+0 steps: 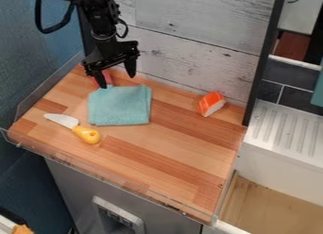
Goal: Move a red tumbler
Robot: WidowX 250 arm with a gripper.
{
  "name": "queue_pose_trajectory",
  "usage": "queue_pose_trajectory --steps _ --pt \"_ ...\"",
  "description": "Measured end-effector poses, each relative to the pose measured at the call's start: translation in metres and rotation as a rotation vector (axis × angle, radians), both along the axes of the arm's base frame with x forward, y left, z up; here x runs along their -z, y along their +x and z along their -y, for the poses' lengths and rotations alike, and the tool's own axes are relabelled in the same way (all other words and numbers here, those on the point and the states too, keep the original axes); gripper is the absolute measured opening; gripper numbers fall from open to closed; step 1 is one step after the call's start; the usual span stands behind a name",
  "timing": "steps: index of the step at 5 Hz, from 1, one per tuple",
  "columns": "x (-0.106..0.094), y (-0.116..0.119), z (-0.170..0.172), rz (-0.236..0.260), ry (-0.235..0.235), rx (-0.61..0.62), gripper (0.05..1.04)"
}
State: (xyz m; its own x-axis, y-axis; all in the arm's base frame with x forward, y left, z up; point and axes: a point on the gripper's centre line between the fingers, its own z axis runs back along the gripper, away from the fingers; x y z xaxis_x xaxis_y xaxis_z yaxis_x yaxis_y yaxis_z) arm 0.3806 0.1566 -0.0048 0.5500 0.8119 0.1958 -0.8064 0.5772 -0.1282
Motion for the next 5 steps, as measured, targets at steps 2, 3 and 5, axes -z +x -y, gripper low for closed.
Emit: queue_pose_trajectory --steps 2,3,5 --pt "0.019 -0.007 -0.007 -0.025 -0.011 -0.087 0.999" --pt "0.007 0.0 -0.03 -0.001 0.009 -0.171 0.999" --pt "0.017 0.018 -0.05 -0.012 0.018 -0.243 0.999"
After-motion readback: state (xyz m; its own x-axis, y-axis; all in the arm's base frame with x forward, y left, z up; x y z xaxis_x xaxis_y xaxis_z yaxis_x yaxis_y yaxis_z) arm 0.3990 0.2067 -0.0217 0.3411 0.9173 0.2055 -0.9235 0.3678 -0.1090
